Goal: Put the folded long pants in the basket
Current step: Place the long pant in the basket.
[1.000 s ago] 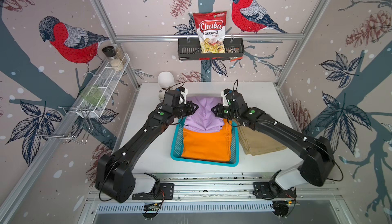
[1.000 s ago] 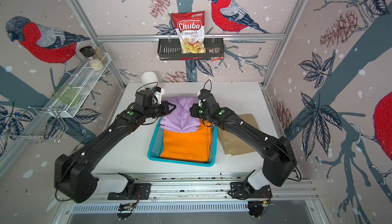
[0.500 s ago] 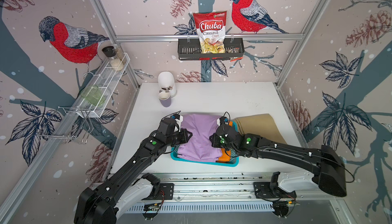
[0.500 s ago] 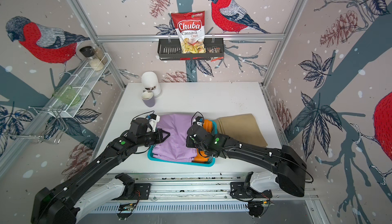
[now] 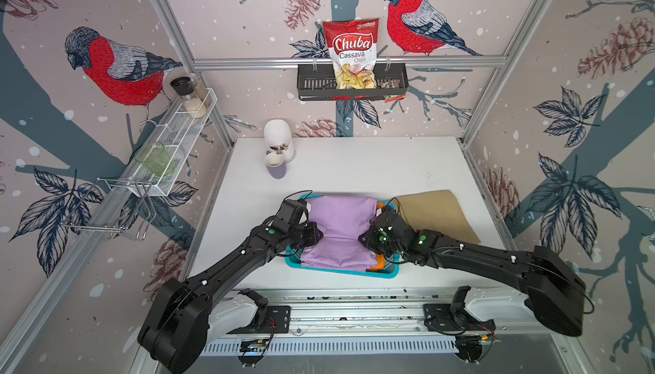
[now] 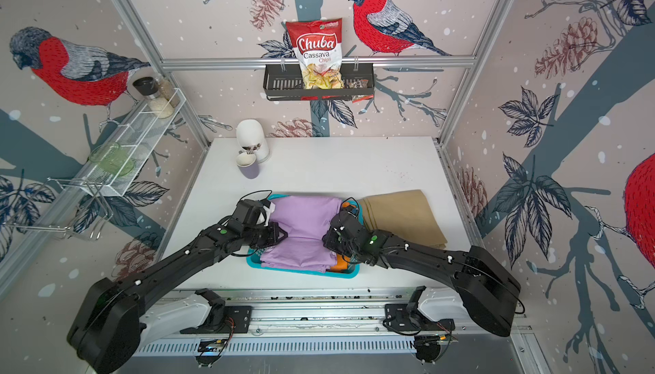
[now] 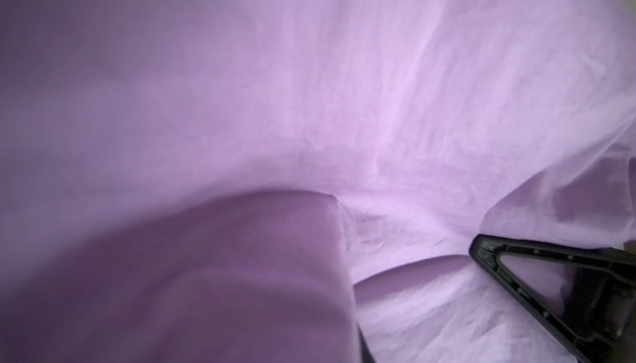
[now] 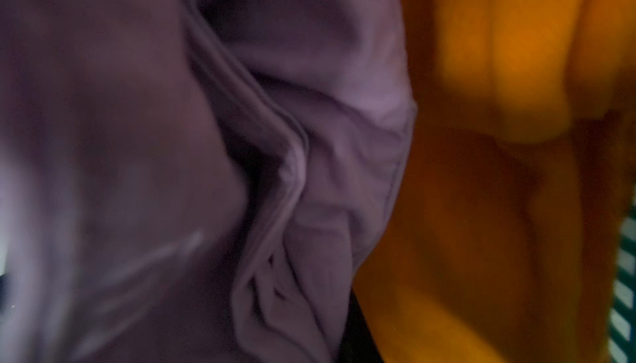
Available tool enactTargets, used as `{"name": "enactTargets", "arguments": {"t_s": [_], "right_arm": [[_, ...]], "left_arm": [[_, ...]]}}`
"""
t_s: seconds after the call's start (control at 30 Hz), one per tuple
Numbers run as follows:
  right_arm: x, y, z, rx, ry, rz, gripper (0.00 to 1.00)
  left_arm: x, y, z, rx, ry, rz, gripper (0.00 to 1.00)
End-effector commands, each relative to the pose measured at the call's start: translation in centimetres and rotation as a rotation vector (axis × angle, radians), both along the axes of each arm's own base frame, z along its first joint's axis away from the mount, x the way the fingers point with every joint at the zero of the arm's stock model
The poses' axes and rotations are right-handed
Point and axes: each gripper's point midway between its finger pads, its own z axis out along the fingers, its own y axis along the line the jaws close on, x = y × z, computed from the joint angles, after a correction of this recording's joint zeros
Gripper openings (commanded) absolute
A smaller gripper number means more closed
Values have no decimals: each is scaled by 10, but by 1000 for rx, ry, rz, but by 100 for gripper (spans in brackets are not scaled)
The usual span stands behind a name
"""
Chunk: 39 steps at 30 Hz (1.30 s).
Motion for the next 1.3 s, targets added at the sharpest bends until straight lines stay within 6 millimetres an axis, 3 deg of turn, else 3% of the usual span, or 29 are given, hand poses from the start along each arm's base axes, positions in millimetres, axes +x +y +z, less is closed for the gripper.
{"name": "enactTargets", "arguments": {"t_s": [0.0,0.07,0.13,0.27,0.37,0.5,0.7,0.8,0.97,1.03,1.13,1.27], "right_arm": [[-5,-23,-11,-108,22,-21,41],[2,-27,0,-151,-21,-27,60],[9,-34,20,-182,-76,-39,69],[23,-45,47,-230,-143,-71,76],[27,-26,66,-152,-179,-37,73],[28,9,78,-50,-209,34,69],[31,41,67,-124,-201,122,66],[28,50,68,-114,-201,159,64],[12,81,82,-13,-254,290,46],[1,92,71,-11,-219,365,43],[-19,101,37,-54,-121,460,39],[-30,84,-24,-195,45,460,33]], "left_arm": [[5,36,-10,205,-2,85,14],[11,40,7,228,-38,92,27],[19,44,29,244,-92,110,46],[35,49,80,244,-221,154,84],[42,47,107,224,-273,155,85],[44,42,116,202,-288,147,84],[35,31,102,148,-241,101,83],[28,25,85,106,-197,95,82],[18,22,58,64,-125,115,80],[17,23,55,56,-123,124,80],[16,22,52,40,-123,128,80],[16,23,48,51,-117,130,80]]}}
